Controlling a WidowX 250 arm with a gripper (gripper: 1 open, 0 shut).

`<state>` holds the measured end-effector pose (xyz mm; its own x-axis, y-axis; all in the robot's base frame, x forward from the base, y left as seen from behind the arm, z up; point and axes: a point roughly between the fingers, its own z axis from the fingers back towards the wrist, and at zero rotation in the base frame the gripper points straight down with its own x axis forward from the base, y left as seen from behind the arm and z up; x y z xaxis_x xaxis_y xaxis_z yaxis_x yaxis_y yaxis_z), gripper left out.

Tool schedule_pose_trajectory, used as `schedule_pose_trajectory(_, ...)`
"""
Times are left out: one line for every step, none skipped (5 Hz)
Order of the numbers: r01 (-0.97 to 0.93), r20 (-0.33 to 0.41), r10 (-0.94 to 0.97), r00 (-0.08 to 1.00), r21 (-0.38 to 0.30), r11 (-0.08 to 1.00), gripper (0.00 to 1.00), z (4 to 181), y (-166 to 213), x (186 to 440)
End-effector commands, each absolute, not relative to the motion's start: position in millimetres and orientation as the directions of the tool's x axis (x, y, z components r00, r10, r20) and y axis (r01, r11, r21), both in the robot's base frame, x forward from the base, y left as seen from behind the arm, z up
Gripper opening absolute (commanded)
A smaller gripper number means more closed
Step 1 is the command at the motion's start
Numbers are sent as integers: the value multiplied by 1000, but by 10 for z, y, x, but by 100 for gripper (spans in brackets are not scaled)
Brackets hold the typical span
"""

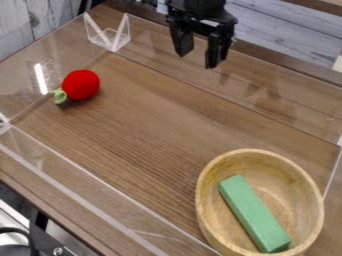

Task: Put the green block in the brown bowl

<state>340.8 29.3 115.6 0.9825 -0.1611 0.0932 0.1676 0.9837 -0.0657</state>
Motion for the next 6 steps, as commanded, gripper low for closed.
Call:
schedule_pose_trajectory(265, 178, -254, 951, -38, 964, 100, 1459, 282, 3425)
schedule_pose_trajectory(247, 161, -238, 958, -38, 968, 100, 1357, 224, 3469)
schedule_pose_trajectory(234, 141, -226, 964, -38, 972, 100, 1251, 165, 3502)
schedule_pose_trajectory(233, 122, -227, 966, -39, 972, 100, 1148, 104, 3521)
schedule_pose_trajectory(162, 123, -157, 980, -35, 986, 100, 1114, 55, 3606)
schedule_pose_trajectory(108, 139, -102, 985, -31, 994, 0, 1155, 62, 3686)
